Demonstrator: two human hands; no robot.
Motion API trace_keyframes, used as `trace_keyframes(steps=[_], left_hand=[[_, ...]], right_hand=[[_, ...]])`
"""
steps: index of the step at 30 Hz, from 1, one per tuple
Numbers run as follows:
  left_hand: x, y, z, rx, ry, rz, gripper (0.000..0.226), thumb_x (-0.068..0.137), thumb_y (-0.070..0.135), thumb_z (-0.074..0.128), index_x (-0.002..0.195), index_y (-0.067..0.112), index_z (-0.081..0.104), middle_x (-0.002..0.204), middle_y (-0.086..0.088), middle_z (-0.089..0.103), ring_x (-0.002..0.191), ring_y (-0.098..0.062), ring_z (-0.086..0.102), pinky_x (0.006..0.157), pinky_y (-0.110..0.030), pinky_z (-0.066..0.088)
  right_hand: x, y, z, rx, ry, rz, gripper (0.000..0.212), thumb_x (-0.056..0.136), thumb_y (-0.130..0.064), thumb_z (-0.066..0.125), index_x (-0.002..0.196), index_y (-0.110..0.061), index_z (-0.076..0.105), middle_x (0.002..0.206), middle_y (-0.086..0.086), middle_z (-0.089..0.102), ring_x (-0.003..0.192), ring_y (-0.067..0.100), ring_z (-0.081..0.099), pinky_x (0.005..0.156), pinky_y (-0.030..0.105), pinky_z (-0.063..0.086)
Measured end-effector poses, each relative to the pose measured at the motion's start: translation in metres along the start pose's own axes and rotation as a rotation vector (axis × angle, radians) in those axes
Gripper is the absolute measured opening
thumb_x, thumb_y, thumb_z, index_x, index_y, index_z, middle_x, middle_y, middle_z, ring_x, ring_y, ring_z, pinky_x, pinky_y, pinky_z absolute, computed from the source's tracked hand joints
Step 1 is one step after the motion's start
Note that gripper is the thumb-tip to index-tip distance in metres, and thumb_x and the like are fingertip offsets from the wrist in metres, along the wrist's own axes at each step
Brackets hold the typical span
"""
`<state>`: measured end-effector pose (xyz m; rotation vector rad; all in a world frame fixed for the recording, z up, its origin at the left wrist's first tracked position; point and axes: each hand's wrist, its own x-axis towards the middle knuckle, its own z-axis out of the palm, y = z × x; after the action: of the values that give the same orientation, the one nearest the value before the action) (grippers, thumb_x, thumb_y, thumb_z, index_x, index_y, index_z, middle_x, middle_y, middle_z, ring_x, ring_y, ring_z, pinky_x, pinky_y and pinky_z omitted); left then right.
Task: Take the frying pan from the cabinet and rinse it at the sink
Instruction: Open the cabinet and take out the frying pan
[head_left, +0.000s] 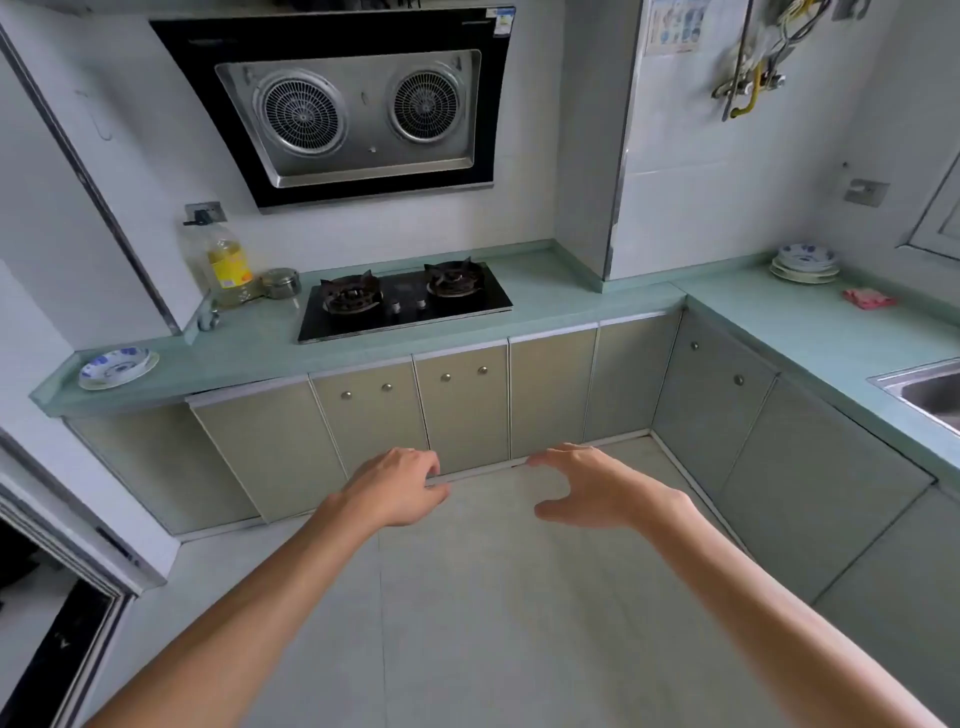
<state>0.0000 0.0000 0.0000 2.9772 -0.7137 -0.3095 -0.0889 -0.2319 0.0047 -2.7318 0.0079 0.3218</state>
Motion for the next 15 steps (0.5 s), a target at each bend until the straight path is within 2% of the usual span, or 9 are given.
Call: trace_keyframes(steps=[6,15], left_hand=[[0.037,-0.020,0.008,-0.006,-0.126,-0.083,0.043,0.091,0.048,0.050,0.127,0.026,0.056,0.135,-0.002,0.059,0.123,-0.024,0.055,0.096,-0.032,0.044],[0.091,-0.120,0.008,-0.025,-0.135,-0.183,0.040,0.090,0.048,0.052,0.124,0.027,0.059,0.126,-0.002,0.063,0.116,-0.024,0.059,0.090,-0.031,0.046]], right_hand=[[0.049,0.009,-0.003,0.026,-0.098,0.035,0.066,0.081,-0.043,0.062,0.143,-0.038,0.039,0.148,-0.005,0.046,0.131,0.020,0.049,0.104,0.039,0.046],[0.149,-0.024,0.003,-0.030,-0.151,-0.031,0.066,0.086,-0.040,0.062,0.146,-0.033,0.037,0.145,-0.003,0.046,0.130,0.020,0.048,0.103,0.037,0.045]])
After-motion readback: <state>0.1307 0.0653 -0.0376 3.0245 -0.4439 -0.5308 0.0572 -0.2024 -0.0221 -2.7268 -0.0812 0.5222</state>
